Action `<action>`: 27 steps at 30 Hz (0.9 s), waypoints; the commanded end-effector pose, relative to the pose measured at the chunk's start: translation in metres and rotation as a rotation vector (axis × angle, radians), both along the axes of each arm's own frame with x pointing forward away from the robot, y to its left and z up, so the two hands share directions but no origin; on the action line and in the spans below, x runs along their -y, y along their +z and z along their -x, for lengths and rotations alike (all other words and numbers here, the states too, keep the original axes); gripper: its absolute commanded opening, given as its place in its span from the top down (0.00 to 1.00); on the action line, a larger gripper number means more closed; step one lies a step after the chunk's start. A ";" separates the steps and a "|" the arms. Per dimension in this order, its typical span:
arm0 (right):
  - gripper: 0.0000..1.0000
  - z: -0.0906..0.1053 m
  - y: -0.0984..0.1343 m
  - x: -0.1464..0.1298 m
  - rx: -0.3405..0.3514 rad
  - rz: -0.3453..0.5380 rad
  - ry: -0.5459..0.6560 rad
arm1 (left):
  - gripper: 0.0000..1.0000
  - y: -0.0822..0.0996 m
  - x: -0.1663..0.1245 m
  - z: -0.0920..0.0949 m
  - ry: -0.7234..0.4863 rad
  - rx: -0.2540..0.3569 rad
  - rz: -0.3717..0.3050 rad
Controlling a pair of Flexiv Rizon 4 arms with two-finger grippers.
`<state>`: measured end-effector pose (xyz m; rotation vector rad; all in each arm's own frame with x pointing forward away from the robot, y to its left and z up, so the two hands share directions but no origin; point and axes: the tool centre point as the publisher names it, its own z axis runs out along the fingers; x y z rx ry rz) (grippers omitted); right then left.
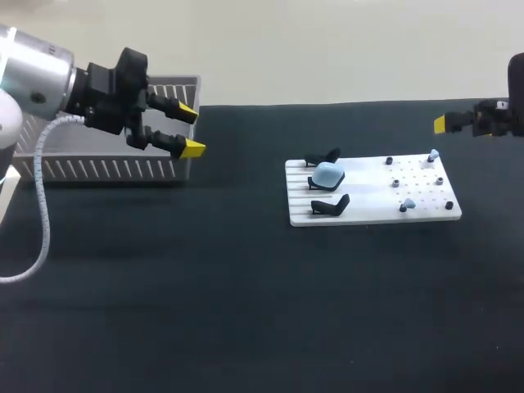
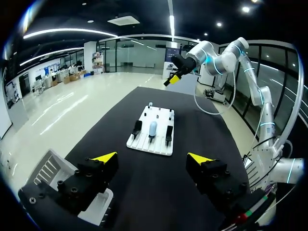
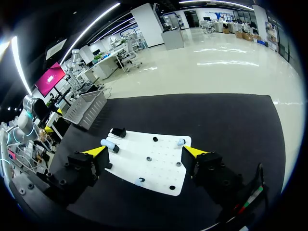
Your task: Pick up each earbud case from the left stands, insert the matching earbuds, close the lid, and place the case in the box.
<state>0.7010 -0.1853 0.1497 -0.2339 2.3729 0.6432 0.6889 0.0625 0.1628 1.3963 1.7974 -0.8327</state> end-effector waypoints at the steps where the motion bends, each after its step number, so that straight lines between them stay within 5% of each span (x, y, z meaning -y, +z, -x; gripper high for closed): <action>1: 0.00 0.000 0.000 0.000 0.000 0.000 0.001 | 0.00 -0.006 0.003 -0.002 -0.019 0.036 0.011; 7: 0.00 0.000 0.000 0.000 0.000 0.000 0.001 | 0.00 -0.014 0.036 -0.010 -0.132 0.082 -0.004; 19: 0.00 0.000 0.000 0.000 0.000 0.000 0.001 | 0.00 -0.043 0.079 -0.036 -0.270 0.052 0.039; 27: 0.00 0.000 0.000 0.000 0.000 0.000 0.001 | 0.00 -0.050 0.099 -0.028 -0.295 0.047 0.049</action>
